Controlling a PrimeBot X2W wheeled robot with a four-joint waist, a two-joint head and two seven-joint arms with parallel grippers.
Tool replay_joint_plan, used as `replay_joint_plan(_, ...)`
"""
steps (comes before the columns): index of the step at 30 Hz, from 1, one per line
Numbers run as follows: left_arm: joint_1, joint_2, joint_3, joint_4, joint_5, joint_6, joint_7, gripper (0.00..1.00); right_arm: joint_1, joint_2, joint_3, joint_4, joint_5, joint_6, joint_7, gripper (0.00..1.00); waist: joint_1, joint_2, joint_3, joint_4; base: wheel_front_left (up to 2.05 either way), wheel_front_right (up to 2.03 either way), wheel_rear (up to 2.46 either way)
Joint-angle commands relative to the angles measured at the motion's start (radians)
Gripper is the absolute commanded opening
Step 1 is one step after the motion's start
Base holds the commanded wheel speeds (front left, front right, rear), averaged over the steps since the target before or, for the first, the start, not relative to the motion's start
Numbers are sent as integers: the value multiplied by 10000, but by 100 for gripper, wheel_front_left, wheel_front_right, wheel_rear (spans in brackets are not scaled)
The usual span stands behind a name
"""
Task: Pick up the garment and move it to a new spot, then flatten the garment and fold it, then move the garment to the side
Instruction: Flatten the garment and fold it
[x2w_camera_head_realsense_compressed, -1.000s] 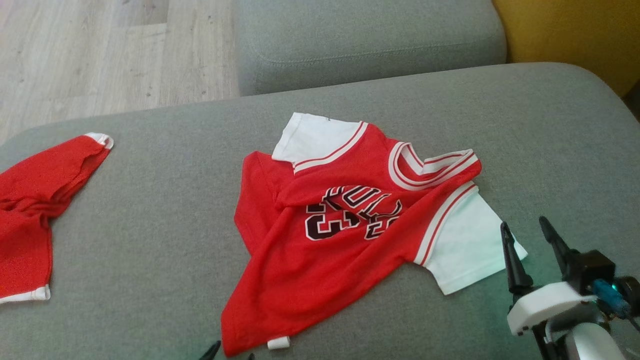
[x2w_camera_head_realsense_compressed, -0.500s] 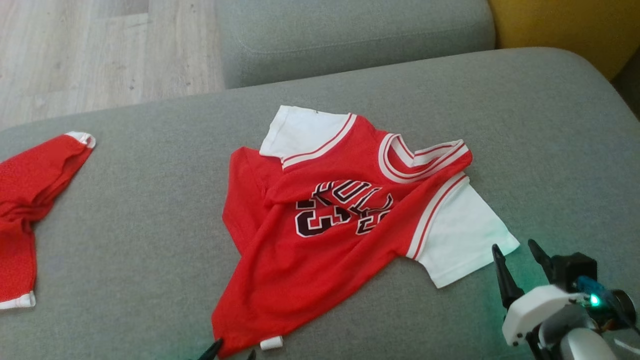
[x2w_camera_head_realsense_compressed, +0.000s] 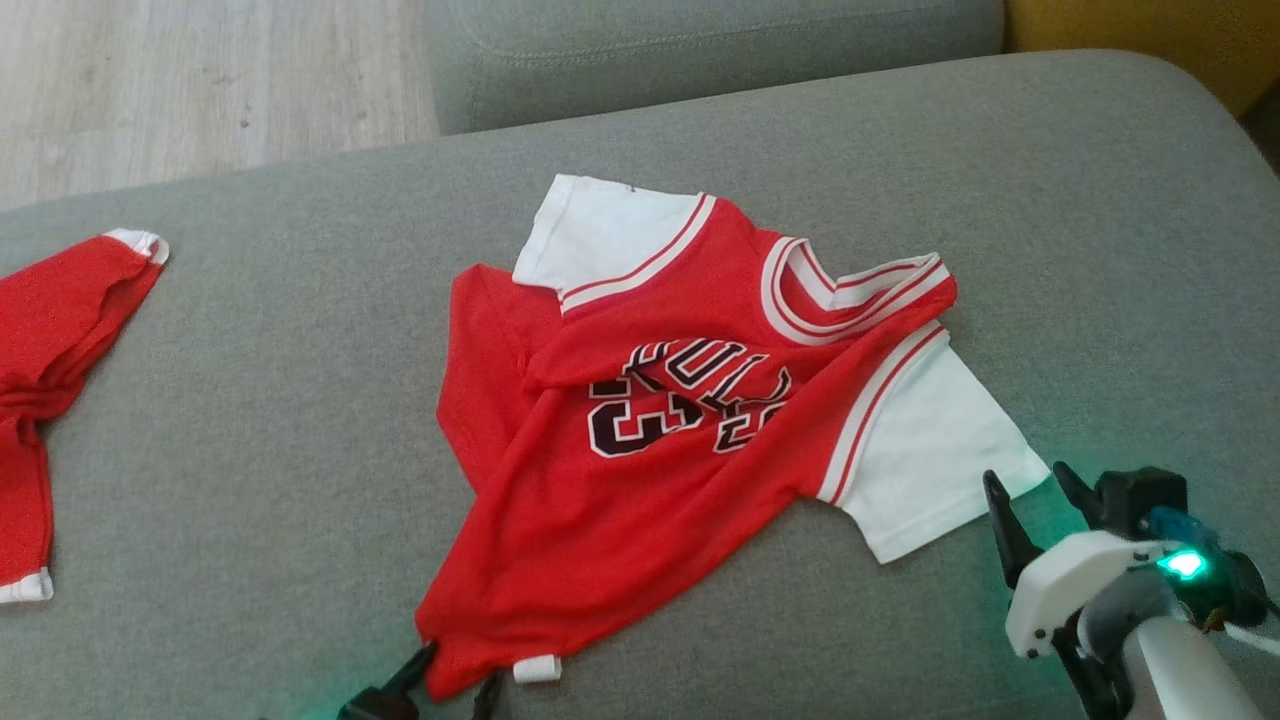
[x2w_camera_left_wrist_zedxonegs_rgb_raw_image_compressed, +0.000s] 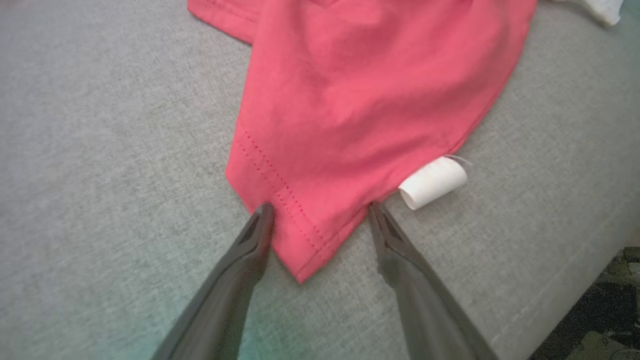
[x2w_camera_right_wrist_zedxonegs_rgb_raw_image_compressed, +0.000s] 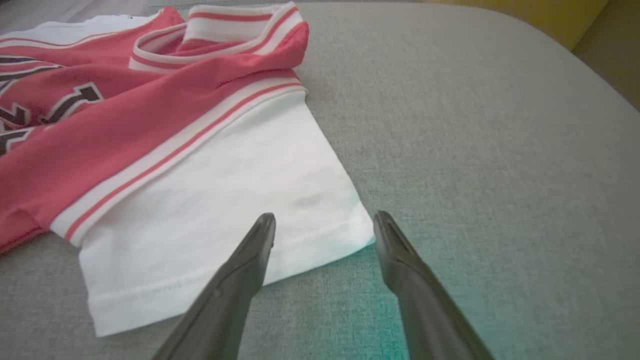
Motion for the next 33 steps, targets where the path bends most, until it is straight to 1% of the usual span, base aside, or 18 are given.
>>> replay_joint_plan(1,-406,108,256,89,-22,116,-4,100,-559,-201,221,-25,116,75,90,100,-1,0,66,22,0,0,0)
replay_joint_plan(10,-786,21,131,412,-70,154,-156,100,-1471,-309,446,1391,471,75,345,100,-1,0,309,151,0,0,0)
replay_joint_plan(11,-786,21,131,412,-70,154,-156,100,-1471,-309,446,1391,471,75,345,100,-1,0,309,151,0,0,0)
replay_joint_plan(16,-911,7,66,476,-99,184,-170,100,-1845,-285,853,2073,1023,75,579,100,-1,0,410,243,0,0,0)
replay_joint_plan(21,-1021,-17,18,638,-172,192,-279,100,-2107,-484,1093,2641,1363,75,650,100,-1,0,475,307,0,0,0)
replay_joint_plan(25,-1067,-47,-11,753,-235,217,-342,100,-2193,-440,1689,2942,1782,75,957,100,-1,0,478,317,0,0,0)
replay_joint_plan(27,-1079,-61,-31,842,-271,217,-377,93,-2183,-412,2088,2995,2117,75,1165,100,-1,0,450,310,0,0,0)
replay_joint_plan(28,-1088,-71,-46,883,-285,218,-389,84,-2181,-418,2253,2991,2299,75,1227,78,-1,0,441,305,0,0,0)
replay_joint_plan(29,-1100,-84,-69,921,-299,213,-388,77,-2183,-421,2403,2946,2497,75,1229,29,-1,0,440,301,0,0,0)
replay_joint_plan(30,-1115,-99,-99,959,-322,199,-377,64,-2180,-430,2530,2896,2707,75,1214,0,-1,0,433,300,0,0,0)
replay_joint_plan(31,-1127,-109,-130,994,-348,184,-367,47,-2160,-445,2711,2838,2906,75,1244,0,-1,0,414,298,0,0,0)
replay_joint_plan(32,-1130,-115,-159,1032,-378,166,-350,39,-2133,-476,2882,2740,3118,75,1224,0,-1,0,386,293,0,0,0)
replay_joint_plan(33,-1124,-118,-188,1066,-413,148,-326,22,-2106,-489,2962,2615,3388,75,1147,0,-1,0,350,291,0,0,0)
